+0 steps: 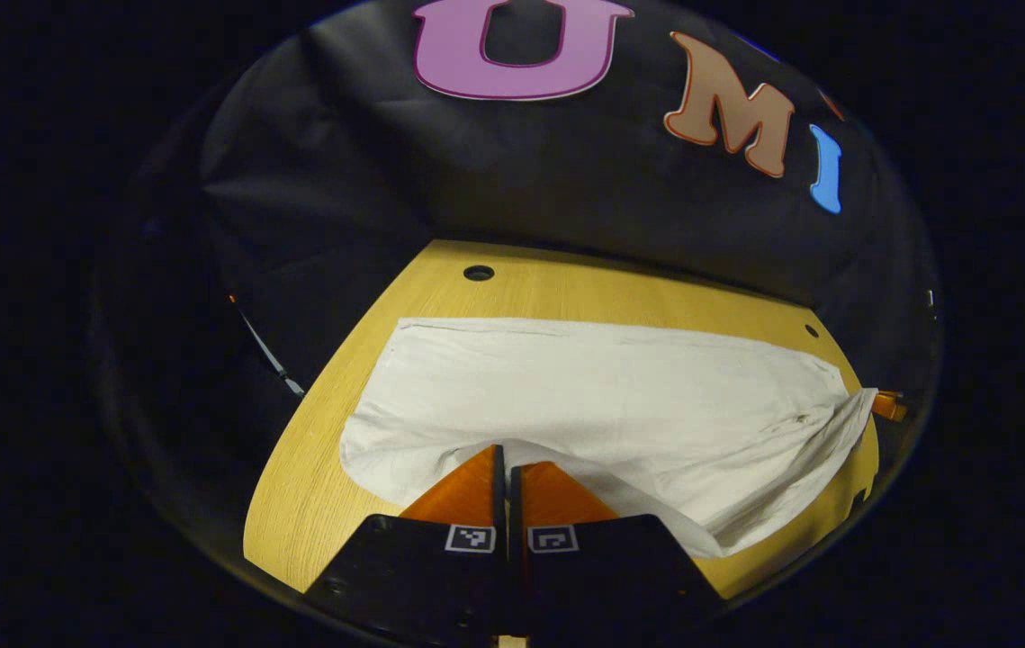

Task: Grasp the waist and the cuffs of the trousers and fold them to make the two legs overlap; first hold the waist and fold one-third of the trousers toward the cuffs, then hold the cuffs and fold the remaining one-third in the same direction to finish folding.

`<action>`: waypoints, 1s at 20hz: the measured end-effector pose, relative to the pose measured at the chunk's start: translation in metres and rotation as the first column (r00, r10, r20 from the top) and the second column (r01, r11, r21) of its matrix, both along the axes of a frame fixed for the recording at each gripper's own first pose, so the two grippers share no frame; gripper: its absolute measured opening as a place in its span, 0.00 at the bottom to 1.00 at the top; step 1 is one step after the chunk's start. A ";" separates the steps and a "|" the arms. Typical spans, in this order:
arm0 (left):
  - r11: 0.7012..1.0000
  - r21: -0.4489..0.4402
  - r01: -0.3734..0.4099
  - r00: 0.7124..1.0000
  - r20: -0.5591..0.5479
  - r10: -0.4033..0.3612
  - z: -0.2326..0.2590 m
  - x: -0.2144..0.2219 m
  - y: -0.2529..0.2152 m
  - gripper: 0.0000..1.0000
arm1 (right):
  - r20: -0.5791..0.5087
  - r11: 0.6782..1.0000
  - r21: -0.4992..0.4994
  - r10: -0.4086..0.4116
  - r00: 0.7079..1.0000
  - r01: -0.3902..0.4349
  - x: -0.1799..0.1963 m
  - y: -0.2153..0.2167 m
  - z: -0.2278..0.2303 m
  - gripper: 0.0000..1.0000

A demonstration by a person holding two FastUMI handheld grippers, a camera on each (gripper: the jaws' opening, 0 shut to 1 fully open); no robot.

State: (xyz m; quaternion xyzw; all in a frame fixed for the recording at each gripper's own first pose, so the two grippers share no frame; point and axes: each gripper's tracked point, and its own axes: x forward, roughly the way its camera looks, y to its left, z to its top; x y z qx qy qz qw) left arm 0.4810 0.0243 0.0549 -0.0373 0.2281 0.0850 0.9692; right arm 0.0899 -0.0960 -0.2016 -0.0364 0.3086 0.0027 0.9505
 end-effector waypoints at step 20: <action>0.976 -0.020 -0.217 0.975 0.046 0.218 -0.014 0.178 0.067 0.01 | 0.012 0.999 0.008 -0.053 0.998 0.053 0.192 0.004 -0.070 0.02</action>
